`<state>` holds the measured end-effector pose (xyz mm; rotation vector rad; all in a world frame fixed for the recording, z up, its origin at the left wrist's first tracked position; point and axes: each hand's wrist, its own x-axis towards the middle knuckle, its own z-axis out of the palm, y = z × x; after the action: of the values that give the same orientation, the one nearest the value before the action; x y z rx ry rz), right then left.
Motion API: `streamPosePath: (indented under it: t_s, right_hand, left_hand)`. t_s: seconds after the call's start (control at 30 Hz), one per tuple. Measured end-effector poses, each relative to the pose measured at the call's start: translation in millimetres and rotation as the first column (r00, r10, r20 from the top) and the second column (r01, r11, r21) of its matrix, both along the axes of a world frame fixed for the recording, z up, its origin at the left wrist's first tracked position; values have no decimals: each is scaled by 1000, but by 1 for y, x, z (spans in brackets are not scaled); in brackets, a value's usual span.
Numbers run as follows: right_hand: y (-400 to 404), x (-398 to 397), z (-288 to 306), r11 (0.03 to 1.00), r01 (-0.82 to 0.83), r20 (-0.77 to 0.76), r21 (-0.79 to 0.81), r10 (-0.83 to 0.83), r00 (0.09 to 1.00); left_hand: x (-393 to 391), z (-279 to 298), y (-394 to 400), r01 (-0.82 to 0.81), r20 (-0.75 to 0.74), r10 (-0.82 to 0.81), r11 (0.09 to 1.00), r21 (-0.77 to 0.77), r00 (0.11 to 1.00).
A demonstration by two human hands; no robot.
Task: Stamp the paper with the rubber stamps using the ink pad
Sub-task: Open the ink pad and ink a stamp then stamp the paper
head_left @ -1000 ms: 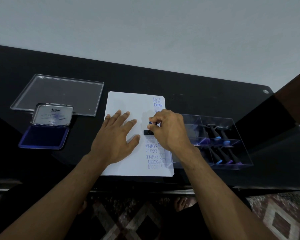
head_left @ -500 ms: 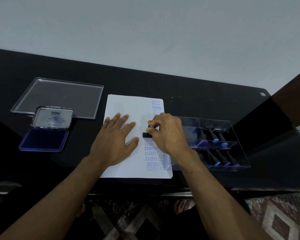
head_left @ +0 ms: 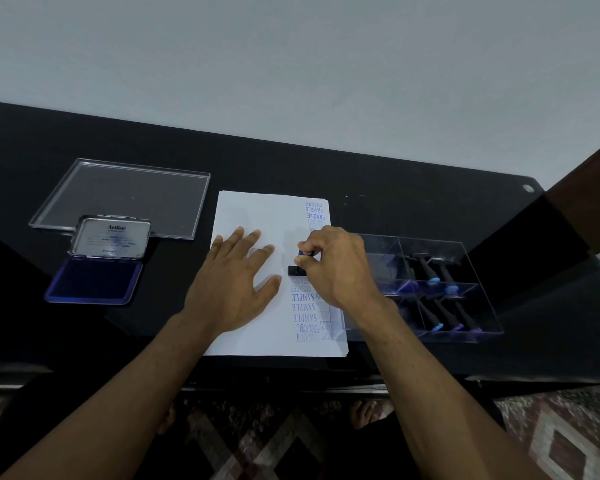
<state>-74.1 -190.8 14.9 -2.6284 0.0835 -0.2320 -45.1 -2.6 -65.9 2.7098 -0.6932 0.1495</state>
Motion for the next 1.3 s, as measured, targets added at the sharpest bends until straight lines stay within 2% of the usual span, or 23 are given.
streamPosePath:
  t_s: [0.27,0.37,0.47,0.57,0.63,0.93,1.3]
  right_hand:
    - [-4,-9,8,999,-31,-15,31,31,999]
    - [-9,-19,6,974,50,103,221,-74,992]
    - [-10,-28,3,862,139,248,488,-289,925]
    - [-12,-32,6,732,209,221,648,-444,869]
    - [-13,-31,7,682,228,188,695,-478,858]
    - [-13,-30,8,728,246,176,640,-451,875]
    - [-12,-32,9,737,231,179,635,-431,884]
  left_hand:
    - [0,0,0,-13,-24,13,1000,6,1000]
    - [1,0,0,-13,-26,13,1000,1,1000]
    - [0,1,1,-5,-24,5,1000,-7,1000]
    - [0,2,1,0,-28,-1,1000,-9,1000]
    - [0,1,1,5,-24,-5,1000,-14,1000]
    - [0,0,1,9,-9,-9,1000,-2,1000]
    - [-1,2,1,13,-20,-13,1000,7,1000]
